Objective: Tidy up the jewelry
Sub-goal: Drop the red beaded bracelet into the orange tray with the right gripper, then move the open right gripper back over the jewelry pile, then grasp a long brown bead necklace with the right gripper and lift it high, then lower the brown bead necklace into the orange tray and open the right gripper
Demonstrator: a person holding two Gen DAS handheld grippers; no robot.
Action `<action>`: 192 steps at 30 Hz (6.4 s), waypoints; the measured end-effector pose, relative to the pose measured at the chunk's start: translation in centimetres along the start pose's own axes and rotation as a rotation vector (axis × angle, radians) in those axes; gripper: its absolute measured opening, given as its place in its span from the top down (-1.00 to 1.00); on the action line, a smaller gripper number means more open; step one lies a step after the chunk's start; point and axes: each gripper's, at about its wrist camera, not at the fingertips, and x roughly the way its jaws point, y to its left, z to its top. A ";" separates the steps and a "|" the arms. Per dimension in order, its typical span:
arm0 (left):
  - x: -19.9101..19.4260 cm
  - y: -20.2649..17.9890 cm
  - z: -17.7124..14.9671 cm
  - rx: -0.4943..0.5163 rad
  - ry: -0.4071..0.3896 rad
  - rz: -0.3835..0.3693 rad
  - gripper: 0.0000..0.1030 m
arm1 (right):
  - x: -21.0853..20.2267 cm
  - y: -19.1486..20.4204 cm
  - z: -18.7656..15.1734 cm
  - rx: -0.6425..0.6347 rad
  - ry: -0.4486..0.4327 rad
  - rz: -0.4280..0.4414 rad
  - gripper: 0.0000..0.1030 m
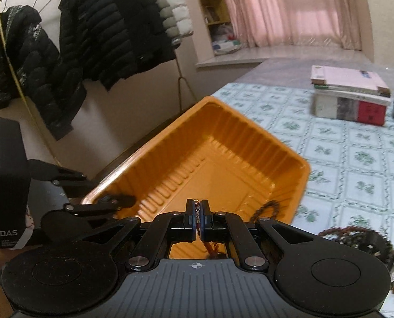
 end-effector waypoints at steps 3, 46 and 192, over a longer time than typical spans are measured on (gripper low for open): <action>0.0 0.0 0.0 -0.001 0.000 0.000 0.94 | 0.3 0.4 -0.3 0.000 0.016 0.014 0.95; 0.1 -0.1 0.0 0.008 0.011 0.012 0.94 | -8.5 -20.8 -10.4 0.319 0.031 -0.536 0.52; 0.3 0.5 0.1 0.023 -0.012 -0.017 0.94 | -0.8 3.6 9.5 -0.804 -0.006 -0.135 0.97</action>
